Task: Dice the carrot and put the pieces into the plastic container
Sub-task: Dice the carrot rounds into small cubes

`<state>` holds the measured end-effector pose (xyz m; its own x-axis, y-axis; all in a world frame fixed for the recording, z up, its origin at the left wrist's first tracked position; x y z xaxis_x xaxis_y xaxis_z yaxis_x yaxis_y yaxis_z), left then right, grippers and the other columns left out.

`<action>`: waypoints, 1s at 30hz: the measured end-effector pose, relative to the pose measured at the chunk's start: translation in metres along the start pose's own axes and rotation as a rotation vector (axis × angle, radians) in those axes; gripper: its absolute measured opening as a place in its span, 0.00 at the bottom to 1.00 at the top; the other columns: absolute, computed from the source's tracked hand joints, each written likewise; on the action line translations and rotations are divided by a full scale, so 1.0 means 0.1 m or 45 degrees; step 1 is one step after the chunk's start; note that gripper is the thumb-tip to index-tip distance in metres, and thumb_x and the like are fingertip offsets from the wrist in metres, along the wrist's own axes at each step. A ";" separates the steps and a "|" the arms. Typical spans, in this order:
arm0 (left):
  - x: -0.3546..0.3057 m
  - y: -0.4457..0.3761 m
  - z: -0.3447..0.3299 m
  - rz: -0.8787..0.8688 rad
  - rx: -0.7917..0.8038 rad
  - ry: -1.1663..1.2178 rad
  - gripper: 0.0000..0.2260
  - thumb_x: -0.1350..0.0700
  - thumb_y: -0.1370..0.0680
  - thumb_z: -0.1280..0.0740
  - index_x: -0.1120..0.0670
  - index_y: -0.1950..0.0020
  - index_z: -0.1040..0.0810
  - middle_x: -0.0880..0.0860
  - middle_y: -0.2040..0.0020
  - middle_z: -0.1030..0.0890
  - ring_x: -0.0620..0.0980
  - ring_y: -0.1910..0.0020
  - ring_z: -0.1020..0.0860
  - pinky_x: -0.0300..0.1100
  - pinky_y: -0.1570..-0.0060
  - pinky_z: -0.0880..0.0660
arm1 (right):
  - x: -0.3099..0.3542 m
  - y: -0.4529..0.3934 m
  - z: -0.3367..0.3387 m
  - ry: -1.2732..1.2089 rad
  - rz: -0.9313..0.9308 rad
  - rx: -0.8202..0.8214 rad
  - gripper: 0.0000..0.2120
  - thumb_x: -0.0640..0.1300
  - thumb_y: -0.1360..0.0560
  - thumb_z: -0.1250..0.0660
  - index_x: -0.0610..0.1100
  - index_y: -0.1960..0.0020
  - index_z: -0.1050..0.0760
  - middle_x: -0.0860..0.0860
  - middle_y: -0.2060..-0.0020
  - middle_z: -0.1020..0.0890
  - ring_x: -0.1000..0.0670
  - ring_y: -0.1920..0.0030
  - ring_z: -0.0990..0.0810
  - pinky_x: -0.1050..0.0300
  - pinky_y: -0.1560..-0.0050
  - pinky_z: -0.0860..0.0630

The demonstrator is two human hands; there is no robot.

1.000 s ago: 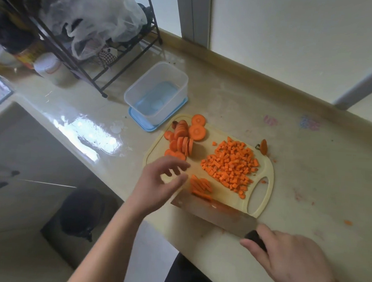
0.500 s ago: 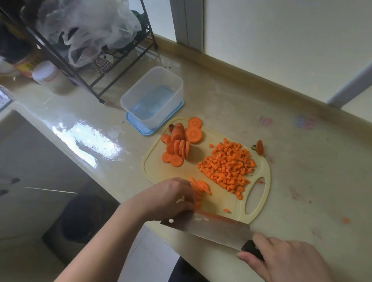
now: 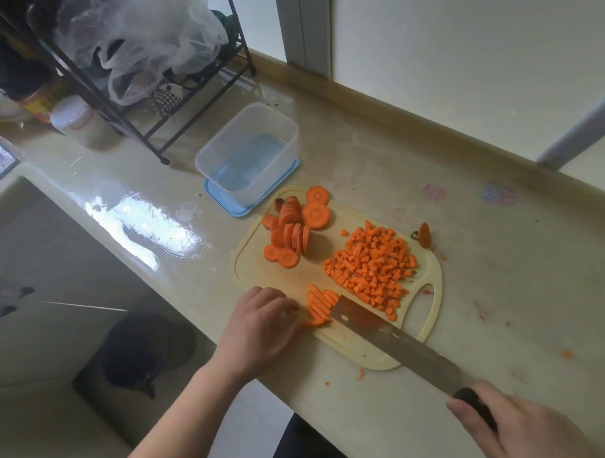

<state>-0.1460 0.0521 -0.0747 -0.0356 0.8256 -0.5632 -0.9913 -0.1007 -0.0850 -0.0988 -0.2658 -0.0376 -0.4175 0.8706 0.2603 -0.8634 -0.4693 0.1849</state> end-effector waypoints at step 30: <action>-0.35 -0.57 -0.12 -0.580 0.267 -0.066 0.13 0.68 0.24 0.37 0.60 0.49 0.14 0.58 0.57 0.20 0.58 0.63 0.21 0.48 0.64 0.22 | -0.18 -0.05 -0.06 -0.250 -0.288 0.105 0.40 0.82 0.40 0.68 0.54 0.64 0.31 0.56 0.74 0.24 0.55 0.74 0.26 0.60 0.71 0.29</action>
<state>-0.0871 0.0222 -0.0599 0.4054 0.7867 -0.4656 -0.9117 0.3855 -0.1425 -0.0889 -0.2784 -0.0484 -0.1476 0.9131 0.3801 -0.8991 -0.2840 0.3331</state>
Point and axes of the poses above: each hand's wrist, its own y-axis away from the middle knuckle, its own z-axis out of the back of the hand, x = y × z, the point moved 9 cm from there along -y, towards the middle knuckle
